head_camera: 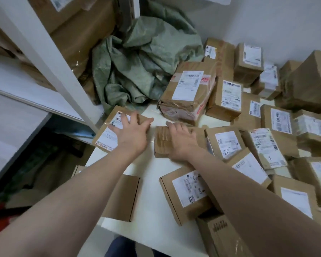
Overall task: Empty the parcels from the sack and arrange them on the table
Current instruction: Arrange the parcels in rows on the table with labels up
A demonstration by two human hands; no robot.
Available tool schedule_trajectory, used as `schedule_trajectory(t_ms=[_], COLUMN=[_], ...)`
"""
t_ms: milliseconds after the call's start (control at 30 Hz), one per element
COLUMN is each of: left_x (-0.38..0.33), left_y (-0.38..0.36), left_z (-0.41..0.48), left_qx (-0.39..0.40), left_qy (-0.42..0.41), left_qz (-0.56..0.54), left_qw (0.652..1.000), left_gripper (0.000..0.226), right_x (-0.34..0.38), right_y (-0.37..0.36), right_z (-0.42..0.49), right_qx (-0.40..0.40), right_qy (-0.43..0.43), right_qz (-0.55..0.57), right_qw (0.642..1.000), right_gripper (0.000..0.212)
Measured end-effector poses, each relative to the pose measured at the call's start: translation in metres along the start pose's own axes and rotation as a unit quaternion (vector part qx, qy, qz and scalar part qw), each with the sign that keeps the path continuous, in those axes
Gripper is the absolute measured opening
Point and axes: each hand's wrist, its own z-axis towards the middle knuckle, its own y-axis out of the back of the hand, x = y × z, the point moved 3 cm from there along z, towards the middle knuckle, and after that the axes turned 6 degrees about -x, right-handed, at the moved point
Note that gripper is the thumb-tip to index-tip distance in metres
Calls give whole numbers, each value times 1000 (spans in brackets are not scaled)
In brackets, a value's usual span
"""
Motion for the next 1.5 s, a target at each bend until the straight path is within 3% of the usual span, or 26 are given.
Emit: schedule_trajectory(t_ms=[67,133,167,200,267,300,333,400,467,533,600,667,800,900,1000,1067,1167,1267,1333,1500], left_x=[3,5,7,10,16,18,19,21,23,26,29,34,39,24,-7,-30,-57,-71,-74,-62], left_y=[2,10,16,22,27,28,27,25,20,14,10,4,0,10,19,17,4,-14,-22,-26], left_z=[4,8,10,12,16,16,15,13,10,6,1,-3,-10,-21,-35,-48,-71,-95,-108,-130], left_qx=[-9,-63,-97,-119,-123,-120,-118,-105,-89,-91,-96,-82,-76,-155,-117,-40,61,137,157,127], left_qy=[2,11,31,61,112,114,102,64,30,-2,-35,-78,-142,-182,-198,-197,-205,-244,-247,-203], left_qz=[7,-26,-72,-130,-224,-235,-233,-222,-204,-187,-184,-164,-129,-177,-243,-291,-281,-220,-193,-148], left_qw=[1000,998,992,982,960,958,960,967,975,978,978,980,978,955,943,936,936,935,937,959], left_gripper=[65,43,39,40,43,44,43,43,41,33,30,37,59,51,39,31,29,36,43,44], right_x=[-4,-11,-14,-17,-19,-19,-20,-20,-13,-2,5,12,20,14,6,5,7,11,15,22], right_y=[18,39,46,48,41,35,27,12,0,-8,-17,-22,-10,-1,5,10,9,-6,-19,-37], right_z=[0,-2,-4,-7,-13,-14,-15,-18,-23,-27,-27,-26,-39,-57,-85,-111,-151,-186,-200,-211], right_qx=[-9,6,29,69,126,122,102,65,60,56,28,-14,-108,-148,-168,-144,-1,140,154,94], right_qy=[4,11,4,-21,-105,-141,-181,-263,-314,-320,-314,-309,-299,-327,-366,-382,-390,-415,-428,-406], right_qz=[114,259,360,478,670,712,714,681,648,588,517,488,469,446,433,391,295,262,278,302], right_qw=[993,966,932,876,724,677,668,681,691,741,796,816,824,820,806,825,872,860,846,857], right_gripper=[109,100,91,78,46,32,24,33,65,74,64,53,42,36,26,20,24,26,21,36])
